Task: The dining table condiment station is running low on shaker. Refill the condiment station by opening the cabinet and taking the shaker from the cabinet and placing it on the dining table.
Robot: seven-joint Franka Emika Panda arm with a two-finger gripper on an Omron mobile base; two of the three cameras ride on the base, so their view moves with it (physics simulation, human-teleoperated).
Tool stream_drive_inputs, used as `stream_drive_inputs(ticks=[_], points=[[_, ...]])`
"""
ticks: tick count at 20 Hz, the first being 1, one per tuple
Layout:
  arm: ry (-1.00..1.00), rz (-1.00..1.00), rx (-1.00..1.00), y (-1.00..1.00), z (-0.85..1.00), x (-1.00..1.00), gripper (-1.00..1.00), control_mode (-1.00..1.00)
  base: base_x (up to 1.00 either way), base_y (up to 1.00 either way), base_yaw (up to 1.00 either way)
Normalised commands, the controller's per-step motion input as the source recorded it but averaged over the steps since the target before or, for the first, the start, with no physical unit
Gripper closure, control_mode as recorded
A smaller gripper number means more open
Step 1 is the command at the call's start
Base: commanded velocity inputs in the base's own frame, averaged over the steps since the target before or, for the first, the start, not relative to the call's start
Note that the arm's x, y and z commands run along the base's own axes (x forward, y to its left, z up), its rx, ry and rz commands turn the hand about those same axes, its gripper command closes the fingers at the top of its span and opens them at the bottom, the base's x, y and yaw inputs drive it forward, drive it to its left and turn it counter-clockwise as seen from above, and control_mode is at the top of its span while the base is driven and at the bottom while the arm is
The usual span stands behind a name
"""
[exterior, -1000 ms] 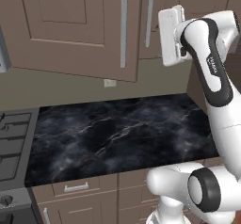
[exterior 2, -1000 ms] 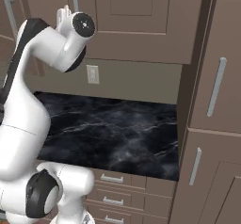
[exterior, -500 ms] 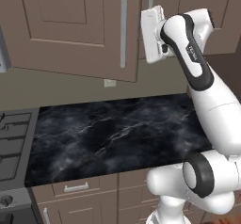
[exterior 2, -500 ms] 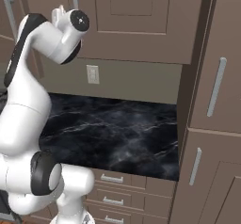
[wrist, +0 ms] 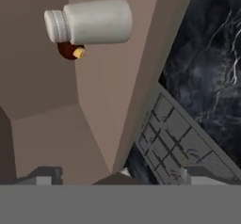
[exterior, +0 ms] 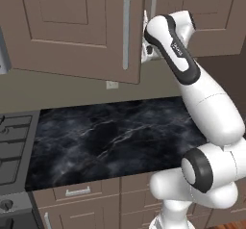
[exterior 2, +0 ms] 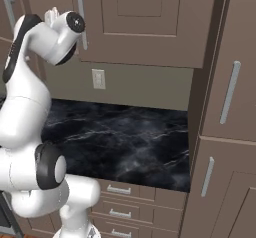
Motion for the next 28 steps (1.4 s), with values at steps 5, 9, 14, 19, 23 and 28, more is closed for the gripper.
stream_drive_inputs(ticks=[5,9,14,19,23,28], points=[[0.00,0.20,0.00,0.76,0.00,-0.52,-1.00,-1.00,0.00,0.00,0.00],[0.00,0.28,0.00,0.94,0.00,-0.96,-1.00,-1.00,0.00,0.00,0.00],[-0.02,0.32,0.00,0.99,0.00,-1.00,-1.00,-1.00,0.00,0.00,0.00],[-0.07,0.29,0.00,1.00,0.00,-0.88,-1.00,-1.00,0.00,0.00,0.00],[-0.13,0.24,-0.01,1.00,0.00,-0.69,-1.00,-1.00,0.00,0.00,0.00],[-0.16,0.14,-0.04,1.00,0.00,-0.27,-1.00,-1.00,0.00,0.00,0.00]])
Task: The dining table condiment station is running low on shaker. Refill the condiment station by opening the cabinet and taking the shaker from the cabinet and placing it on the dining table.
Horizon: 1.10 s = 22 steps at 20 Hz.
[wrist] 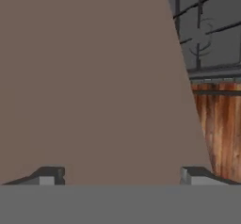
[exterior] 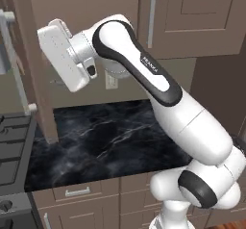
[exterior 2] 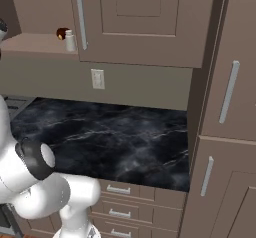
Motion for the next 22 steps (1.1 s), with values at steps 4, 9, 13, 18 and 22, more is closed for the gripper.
stream_drive_inputs(ticks=[4,9,13,18,22], points=[[-0.22,0.01,-0.07,1.00,0.00,0.00,-1.00,-1.00,0.00,0.00,0.00],[-0.24,0.00,-0.18,0.90,0.00,-0.07,-1.00,-1.00,0.00,0.00,0.00],[-0.27,-0.13,-0.26,-0.08,-0.08,-0.37,-1.00,-1.00,0.00,0.00,0.00],[-0.25,-0.22,-0.14,-0.85,-0.16,-0.26,-1.00,-1.00,0.00,0.00,0.00],[-0.19,-0.22,-0.07,-1.00,-0.16,-0.17,-1.00,-1.00,0.00,0.00,0.00]])
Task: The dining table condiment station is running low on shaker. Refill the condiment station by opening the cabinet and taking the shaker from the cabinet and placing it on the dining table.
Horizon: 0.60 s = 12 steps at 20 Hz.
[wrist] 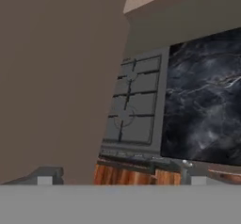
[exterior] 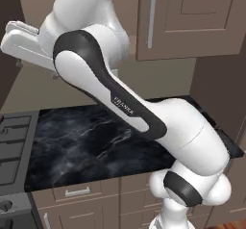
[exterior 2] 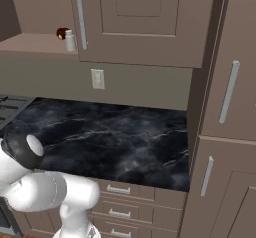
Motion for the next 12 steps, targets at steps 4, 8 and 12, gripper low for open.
stream_drive_inputs(ticks=[4,8,12], points=[[-0.21,-0.24,-0.04,-1.00,-0.19,-0.16,-1.00,-1.00,0.00,0.00,0.00],[-0.30,-0.27,-0.03,-1.00,-0.25,-0.03,-1.00,-1.00,0.00,0.00,0.00],[-0.36,-0.29,-0.03,-1.00,-0.24,0.00,-1.00,-1.00,0.00,0.00,0.00]])
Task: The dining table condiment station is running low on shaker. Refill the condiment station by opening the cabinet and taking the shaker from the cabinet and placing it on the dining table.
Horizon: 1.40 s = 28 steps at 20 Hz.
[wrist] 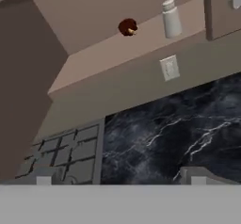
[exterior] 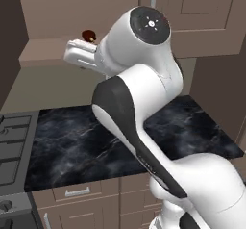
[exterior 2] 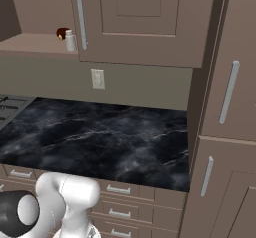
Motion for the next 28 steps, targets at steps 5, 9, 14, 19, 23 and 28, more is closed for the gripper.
stream_drive_inputs(ticks=[5,9,14,19,23,28], points=[[-0.25,-0.24,-0.06,-0.98,-0.13,0.05,-1.00,-1.00,0.00,0.00,0.00],[-0.06,-0.14,-0.12,-0.58,0.00,0.18,-1.00,-1.00,0.00,0.00,0.00],[-0.01,-0.08,-0.19,-0.23,0.00,0.21,-1.00,-1.00,0.00,0.00,0.00],[0.00,-0.07,-0.18,0.00,0.09,0.25,-1.00,-1.00,0.00,0.00,0.00],[0.00,-0.10,-0.15,0.00,0.09,0.28,-1.00,-1.00,0.00,0.00,0.00],[0.00,-0.11,-0.07,0.00,0.07,0.29,-1.00,-1.00,0.00,0.00,0.00]])
